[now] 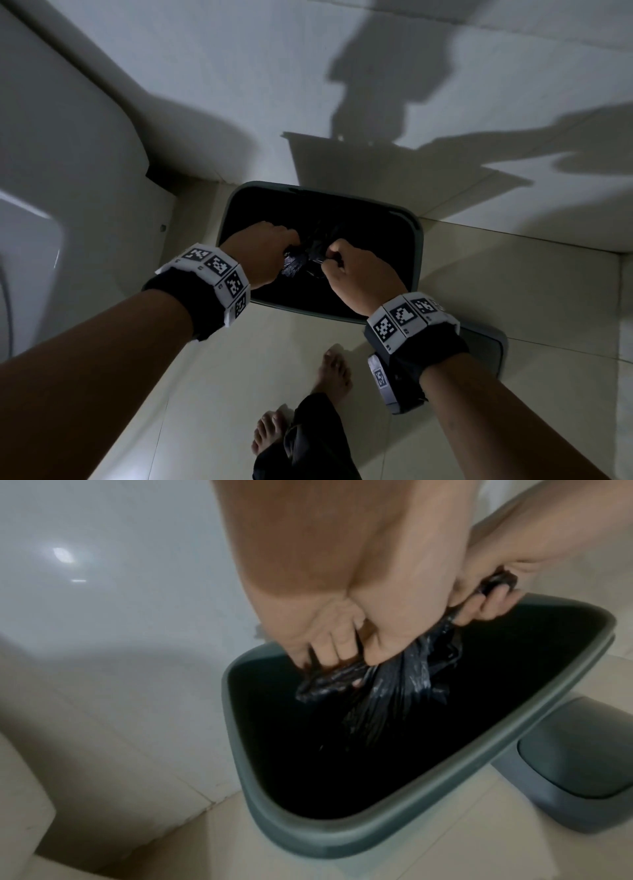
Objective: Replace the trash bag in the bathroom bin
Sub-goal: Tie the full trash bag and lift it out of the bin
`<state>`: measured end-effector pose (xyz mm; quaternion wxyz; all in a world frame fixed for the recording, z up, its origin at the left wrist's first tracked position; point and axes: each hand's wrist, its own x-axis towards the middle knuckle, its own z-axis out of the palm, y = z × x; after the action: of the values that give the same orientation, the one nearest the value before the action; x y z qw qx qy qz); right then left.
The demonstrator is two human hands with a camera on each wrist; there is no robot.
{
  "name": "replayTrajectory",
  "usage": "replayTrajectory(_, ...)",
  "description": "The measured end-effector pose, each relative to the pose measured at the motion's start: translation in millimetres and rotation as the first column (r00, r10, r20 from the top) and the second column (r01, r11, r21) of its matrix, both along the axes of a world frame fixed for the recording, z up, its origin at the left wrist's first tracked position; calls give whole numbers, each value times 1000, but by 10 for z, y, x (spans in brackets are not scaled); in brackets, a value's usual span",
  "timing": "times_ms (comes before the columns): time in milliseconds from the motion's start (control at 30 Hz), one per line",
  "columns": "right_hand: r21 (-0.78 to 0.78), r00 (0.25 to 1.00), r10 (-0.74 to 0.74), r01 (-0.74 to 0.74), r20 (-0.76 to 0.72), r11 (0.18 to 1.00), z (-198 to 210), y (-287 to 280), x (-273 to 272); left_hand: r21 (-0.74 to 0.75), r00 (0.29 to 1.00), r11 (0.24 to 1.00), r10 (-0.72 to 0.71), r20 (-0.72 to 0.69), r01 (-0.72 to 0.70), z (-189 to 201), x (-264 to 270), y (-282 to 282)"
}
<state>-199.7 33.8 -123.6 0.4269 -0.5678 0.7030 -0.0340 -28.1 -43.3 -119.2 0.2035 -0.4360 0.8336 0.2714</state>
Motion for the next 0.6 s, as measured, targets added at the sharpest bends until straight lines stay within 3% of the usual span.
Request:
replayTrajectory(133,-116,991,102,-112,-88,987,3,-9,-9,111,999,992,52,16,-54,-14,13,33)
replayTrajectory(233,-199,989,82,-106,-123,974,-11,-44,-45,119,997,991,67,-30,-63,30,32,7)
replayTrajectory(467,-430,990,25,-83,-139,899,21,-94,-159,-121,981,989,-102,-167,83,193,87,-160)
replayTrajectory(600,-421,993,-12,-38,-114,906,43,-47,-239,-199,979,978,-99,-179,62,177,107,-198)
